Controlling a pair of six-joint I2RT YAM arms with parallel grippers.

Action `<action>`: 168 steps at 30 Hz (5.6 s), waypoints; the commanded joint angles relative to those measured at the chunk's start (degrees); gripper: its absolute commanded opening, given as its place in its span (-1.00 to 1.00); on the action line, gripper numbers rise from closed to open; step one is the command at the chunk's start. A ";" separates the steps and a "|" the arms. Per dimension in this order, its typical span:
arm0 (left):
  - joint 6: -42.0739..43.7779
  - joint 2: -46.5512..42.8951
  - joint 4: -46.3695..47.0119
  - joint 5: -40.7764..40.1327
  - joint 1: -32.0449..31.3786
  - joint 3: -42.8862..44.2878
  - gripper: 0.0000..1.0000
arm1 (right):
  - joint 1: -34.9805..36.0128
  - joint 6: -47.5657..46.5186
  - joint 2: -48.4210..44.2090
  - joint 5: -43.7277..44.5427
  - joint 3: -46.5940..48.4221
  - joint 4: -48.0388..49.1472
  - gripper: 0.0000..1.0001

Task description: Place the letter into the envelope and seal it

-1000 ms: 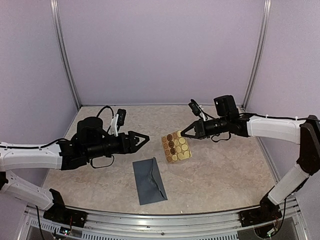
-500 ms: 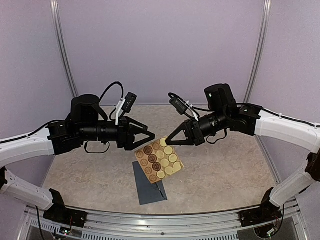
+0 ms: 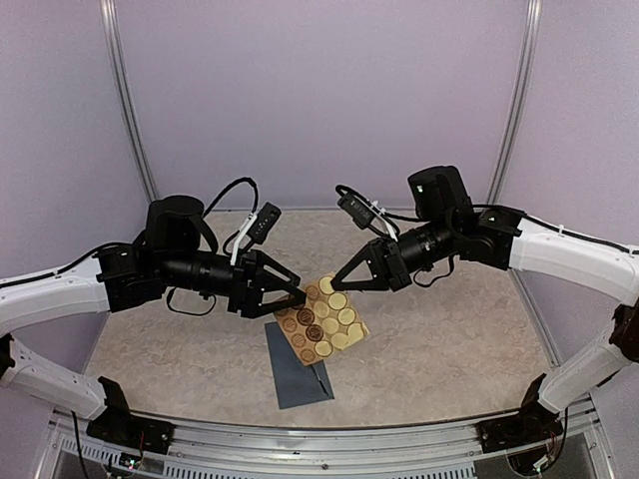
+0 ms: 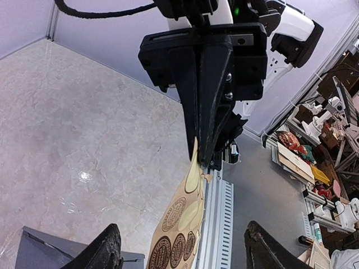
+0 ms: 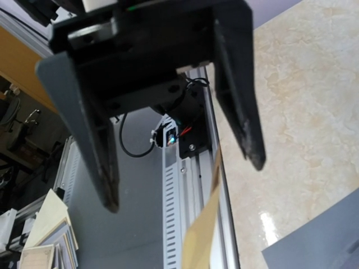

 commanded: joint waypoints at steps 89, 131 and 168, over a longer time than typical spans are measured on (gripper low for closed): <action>-4.82 -1.98 12.67 8.30 -1.73 -6.00 -1.00 | 6.61 1.43 -0.79 -12.15 -5.86 17.84 -1.00; -5.98 0.41 17.61 12.98 -4.37 -3.74 -1.00 | 6.88 1.77 2.77 -10.75 -5.84 20.75 -1.00; -6.17 -0.74 17.60 12.60 -4.48 -5.13 -1.00 | 3.89 4.06 2.00 -10.94 -8.36 23.49 -1.00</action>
